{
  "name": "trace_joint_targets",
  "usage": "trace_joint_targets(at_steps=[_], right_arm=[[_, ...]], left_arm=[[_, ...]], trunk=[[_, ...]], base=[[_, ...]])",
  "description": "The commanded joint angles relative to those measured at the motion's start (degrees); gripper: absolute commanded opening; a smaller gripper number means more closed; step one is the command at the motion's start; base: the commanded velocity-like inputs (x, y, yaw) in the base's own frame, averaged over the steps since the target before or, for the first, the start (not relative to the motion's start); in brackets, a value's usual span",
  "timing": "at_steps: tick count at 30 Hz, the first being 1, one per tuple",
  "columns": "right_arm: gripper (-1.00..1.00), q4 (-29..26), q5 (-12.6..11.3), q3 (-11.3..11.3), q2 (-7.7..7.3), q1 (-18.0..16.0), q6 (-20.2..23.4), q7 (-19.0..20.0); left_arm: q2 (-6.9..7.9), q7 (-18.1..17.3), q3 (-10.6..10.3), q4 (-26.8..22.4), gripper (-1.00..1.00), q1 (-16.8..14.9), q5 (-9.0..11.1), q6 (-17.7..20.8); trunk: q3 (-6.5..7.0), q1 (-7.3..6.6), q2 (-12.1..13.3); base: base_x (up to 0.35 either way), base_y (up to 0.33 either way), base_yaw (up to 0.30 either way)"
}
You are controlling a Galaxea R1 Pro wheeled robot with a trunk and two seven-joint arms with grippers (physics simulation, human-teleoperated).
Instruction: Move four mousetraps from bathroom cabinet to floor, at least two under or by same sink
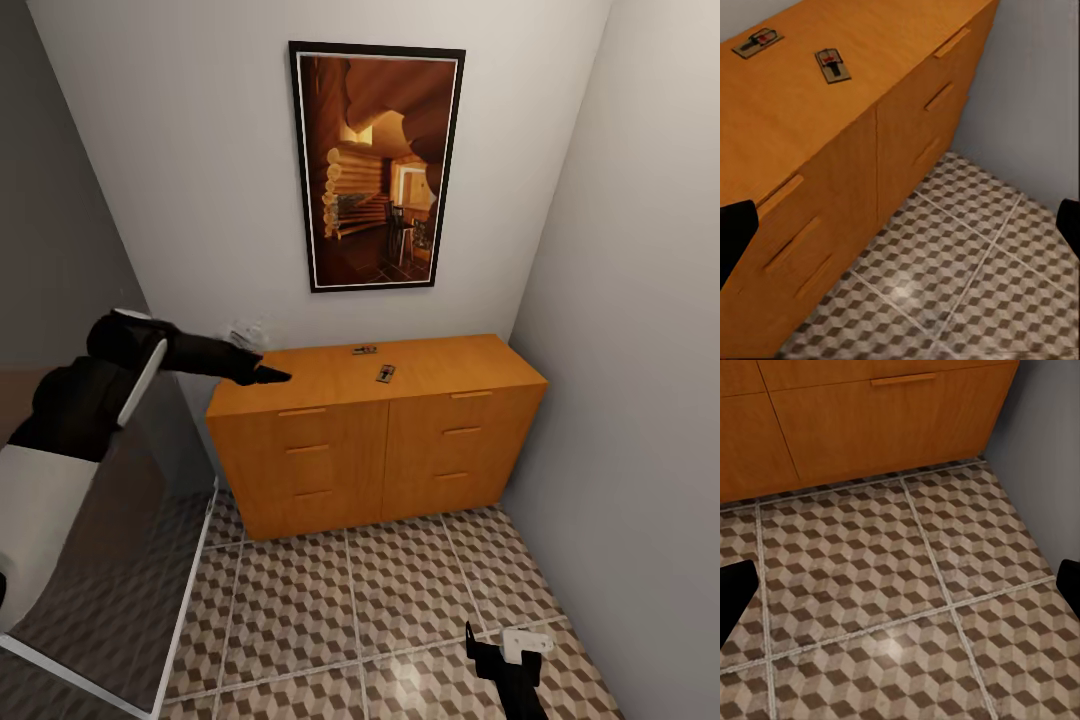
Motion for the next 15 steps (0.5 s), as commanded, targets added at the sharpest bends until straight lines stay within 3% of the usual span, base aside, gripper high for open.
trace_joint_targets(at_steps=[1, 3, 5, 7, 9, 11, 15], right_arm=[[1.00, 0.0, -0.3, 0.5, -0.01, 0.0, -0.1, -0.3], [1.00, 0.0, -0.3, 0.5, -0.01, 0.0, -0.1, -0.3], [1.00, 0.0, -0.3, 0.5, -0.02, 0.0, -0.1, -0.3], [1.00, 0.0, -0.3, 0.5, -0.02, 0.0, -0.1, -0.3], [1.00, 0.0, -0.3, 0.5, -0.02, 0.0, -0.1, -0.3], [1.00, 0.0, -0.3, 0.5, -0.11, 0.0, -0.1, -0.3], [1.00, 0.0, -0.3, 0.5, -0.17, 0.0, -0.1, -0.3]], left_arm=[[1.65, -4.0, -0.9, -0.1, 1.00, -0.1, -0.3, -0.5], [3.26, -8.4, -2.6, -0.2, 1.00, -0.1, -1.3, -2.2], [3.92, -10.5, -4.0, -0.3, 1.00, -0.1, -2.6, -3.3], [4.49, -12.8, -5.5, -0.6, 1.00, -0.1, -5.5, -4.5], [4.78, -14.9, -6.4, -1.0, 1.00, -0.1, -9.1, -5.2], [4.92, -19.6, -7.4, -1.6, 1.00, -0.1, -14.0, -5.8], [4.59, -27.1, -9.7, -2.1, 1.00, -0.1, -20.4, -6.6]], trunk=[[-0.12, 0.04, -0.1], [-0.12, 0.04, -0.1], [-0.12, 0.04, -0.1], [-0.12, 0.04, -0.1], [-0.12, 0.04, -0.1], [-0.12, 0.04, -0.1], [-0.12, 0.04, -0.1]], base=[[0.000, 0.000, 0.000], [0.000, 0.000, 0.000], [0.000, 0.000, 0.000], [0.000, 0.000, 0.000], [0.000, 0.000, 0.000], [0.000, 0.000, 0.000], [0.000, 0.000, 0.000]])
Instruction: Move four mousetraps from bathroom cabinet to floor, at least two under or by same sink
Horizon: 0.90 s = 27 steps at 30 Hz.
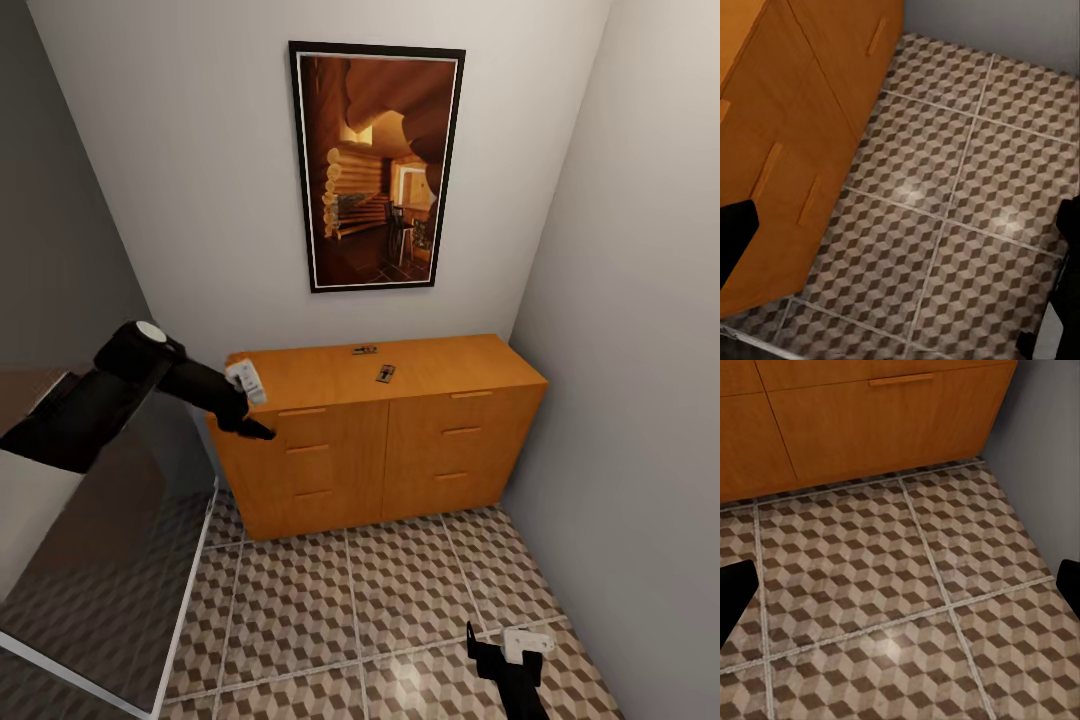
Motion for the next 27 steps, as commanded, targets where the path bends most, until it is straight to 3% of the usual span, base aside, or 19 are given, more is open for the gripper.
trace_joint_targets(at_steps=[1, 3, 4, 8, 10, 15, 27], right_arm=[[1.00, 0.0, -0.3, 0.5, -0.01, 0.0, -0.1, -0.3], [1.00, 0.0, -0.3, 0.5, -0.01, 0.0, -0.1, -0.3], [1.00, 0.0, -0.3, 0.5, -0.02, 0.0, -0.1, -0.3], [1.00, 0.0, -0.3, 0.5, -0.02, 0.0, -0.1, -0.3], [1.00, 0.0, -0.3, 0.5, -0.02, 0.0, -0.1, -0.3], [1.00, 0.0, -0.3, 0.5, 0.01, 0.0, -0.1, -0.3], [1.00, 0.0, -0.3, 0.5, 0.06, 0.0, -0.1, -0.3]], left_arm=[[-0.33, -2.9, -1.3, -0.2, 1.00, -0.1, -3.4, 0.1], [-0.71, -4.8, -2.4, -0.3, 1.00, -0.1, -6.2, -0.5], [-0.99, -6.4, -3.2, -0.3, 1.00, -0.1, -8.8, -1.3], [-1.34, -9.6, -4.1, -0.3, 1.00, -0.1, -13.3, -3.4], [-1.38, -9.6, -4.4, -0.3, 1.00, -0.1, -14.5, -4.3], [-1.42, -9.6, -4.5, -0.2, 1.00, -0.1, -15.6, -5.0], [-1.46, -9.6, -4.5, -0.3, 1.00, -0.1, -15.5, -5.1]], trunk=[[-0.12, 0.03, -0.1], [-0.12, 0.03, -0.1], [-0.12, 0.03, -0.1], [-0.12, 0.03, -0.1], [-0.12, 0.03, -0.1], [-0.12, 0.03, -0.1], [-0.12, 0.03, -0.1]], base=[[0.000, 0.000, 0.000], [0.000, 0.000, 0.000], [0.000, 0.000, 0.000], [0.000, 0.000, 0.000], [0.000, 0.000, 0.000], [0.000, 0.000, 0.000], [0.000, 0.000, 0.000]])
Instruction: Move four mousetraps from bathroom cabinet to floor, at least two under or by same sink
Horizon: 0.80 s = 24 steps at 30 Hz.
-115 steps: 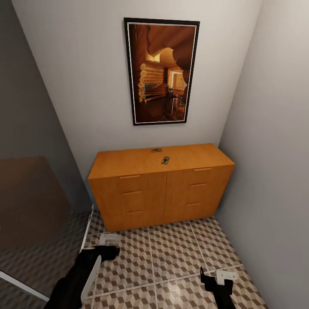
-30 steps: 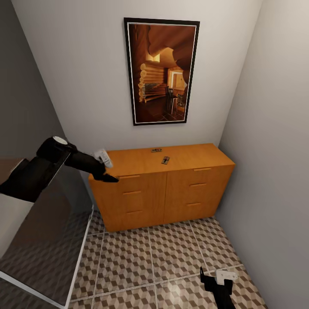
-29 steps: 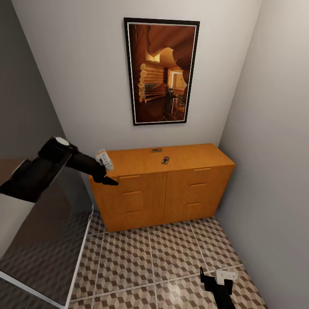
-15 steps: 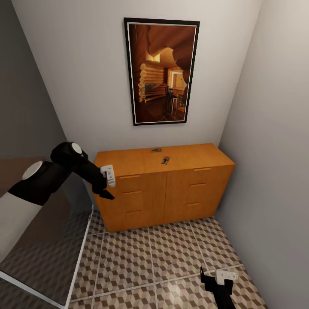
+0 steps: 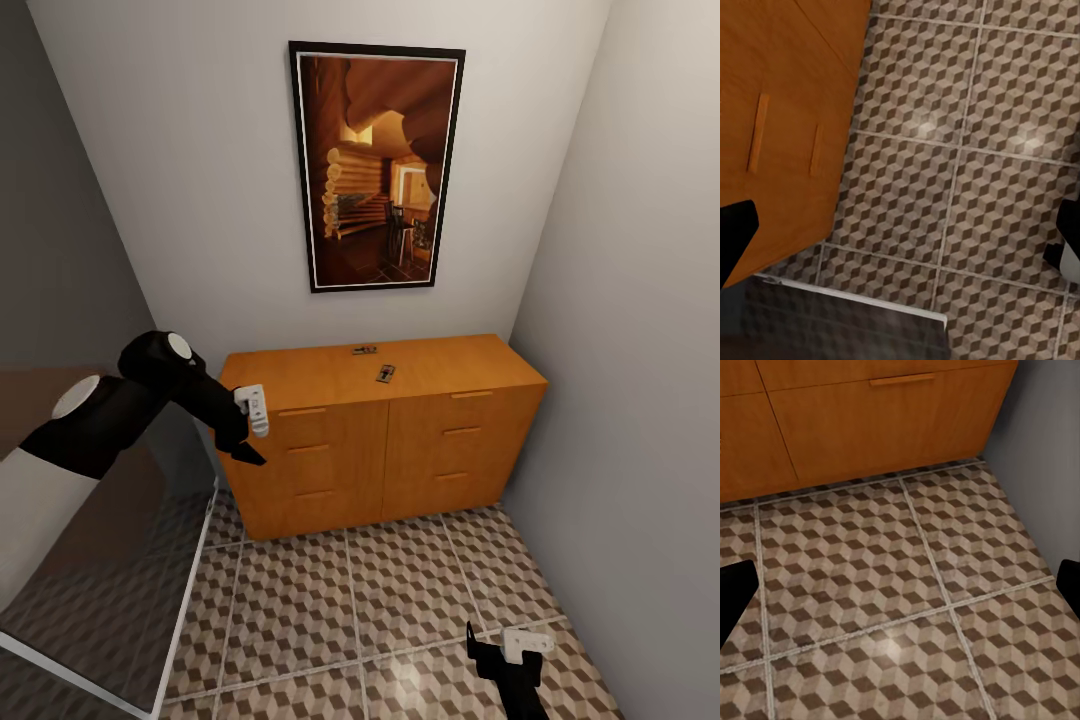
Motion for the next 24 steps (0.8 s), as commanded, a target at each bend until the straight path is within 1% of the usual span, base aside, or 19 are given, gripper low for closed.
trace_joint_targets(at_steps=[1, 3, 5, 9, 14, 18, 24], right_arm=[[1.00, 0.0, -0.3, 0.5, 0.00, 0.0, -0.1, -0.3], [1.00, 0.0, -0.3, 0.5, 0.00, 0.0, -0.1, -0.3], [1.00, 0.0, -0.3, 0.5, 0.02, 0.0, -0.1, -0.3], [1.00, 0.0, -0.3, 0.5, 0.07, 0.0, -0.1, -0.3], [1.00, 0.0, -0.3, 0.5, 0.09, 0.0, -0.1, -0.3], [1.00, 0.0, -0.3, 0.5, 0.09, 0.0, -0.1, -0.3], [1.00, 0.0, -0.3, 0.5, 0.11, 0.0, -0.1, -0.3]], left_arm=[[-0.03, -0.5, -0.1, -0.1, 1.00, -0.1, -0.4, 0.6], [-0.08, -0.5, -0.1, -0.1, 1.00, -0.1, -0.4, 0.6], [-0.44, -0.5, 0.0, -0.1, 1.00, -0.1, -0.4, 0.7], [-1.65, -0.5, -0.1, -0.1, 1.00, -0.1, -0.3, 0.8], [-2.44, -0.5, -0.2, 0.3, 1.00, -0.1, -0.4, 0.9], [-2.80, -0.5, -0.3, 0.5, 1.00, -0.1, -0.4, 0.9], [-3.30, -0.5, -0.3, 1.0, 1.00, -0.1, -0.5, 0.9]], trunk=[[-0.12, 0.03, -0.1], [-0.12, 0.03, -0.1], [-0.12, 0.03, -0.1], [-0.12, 0.03, -0.1], [-0.12, 0.03, -0.1], [-0.12, 0.03, -0.1], [-0.12, 0.03, -0.1]], base=[[0.000, 0.000, 0.000], [0.000, 0.000, 0.000], [0.000, 0.000, 0.000], [0.000, 0.000, 0.000], [0.022, 0.000, 0.000], [0.160, 0.000, 0.000], [0.232, 0.000, 0.000]])
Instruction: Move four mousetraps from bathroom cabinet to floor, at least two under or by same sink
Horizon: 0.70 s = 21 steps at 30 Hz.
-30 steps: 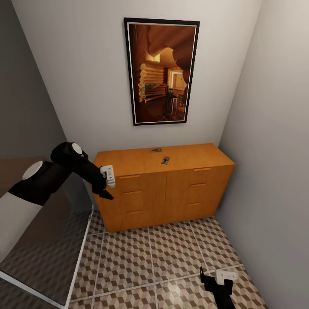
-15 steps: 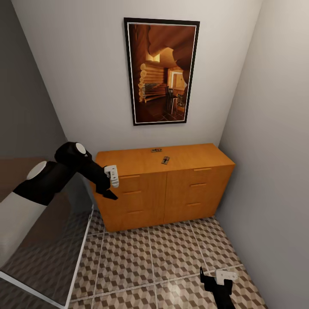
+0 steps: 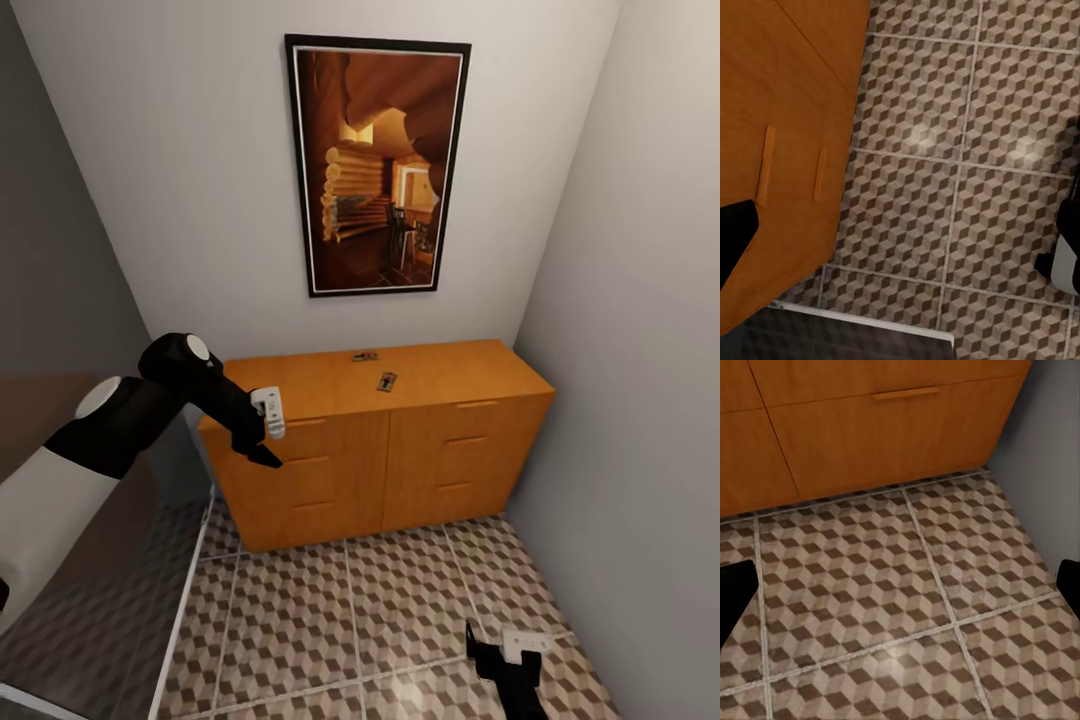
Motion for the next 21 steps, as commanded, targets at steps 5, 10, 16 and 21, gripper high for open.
trace_joint_targets(at_steps=[5, 10, 16, 21], right_arm=[[1.00, 0.0, -0.3, 0.5, 0.06, 0.0, -0.1, -0.3], [1.00, 0.0, -0.3, 0.5, 0.07, 0.0, -0.1, -0.3], [1.00, 0.1, -0.3, 0.5, 0.03, 0.0, -0.1, -0.2], [1.00, 0.1, -0.3, 0.5, 0.01, 0.0, 0.1, -0.4]], left_arm=[[-0.11, -0.5, -0.1, 0.5, 1.00, -0.1, -0.5, 0.6], [-0.13, -0.5, -0.2, 0.5, 1.00, -0.1, -0.6, 0.6], [-0.14, -0.5, -0.2, 0.5, 1.00, -0.1, -0.6, 0.6], [-0.14, -0.5, -0.1, 0.5, 1.00, -0.1, -0.6, 0.6]], trunk=[[-0.12, 0.06, -0.1], [-0.12, 0.06, -0.1], [-0.12, 0.06, -0.1], [-0.12, 0.06, -0.1]], base=[[0.250, 0.000, 0.000], [0.248, 0.000, 0.000], [0.234, 0.000, 0.000], [0.218, 0.000, 0.000]])
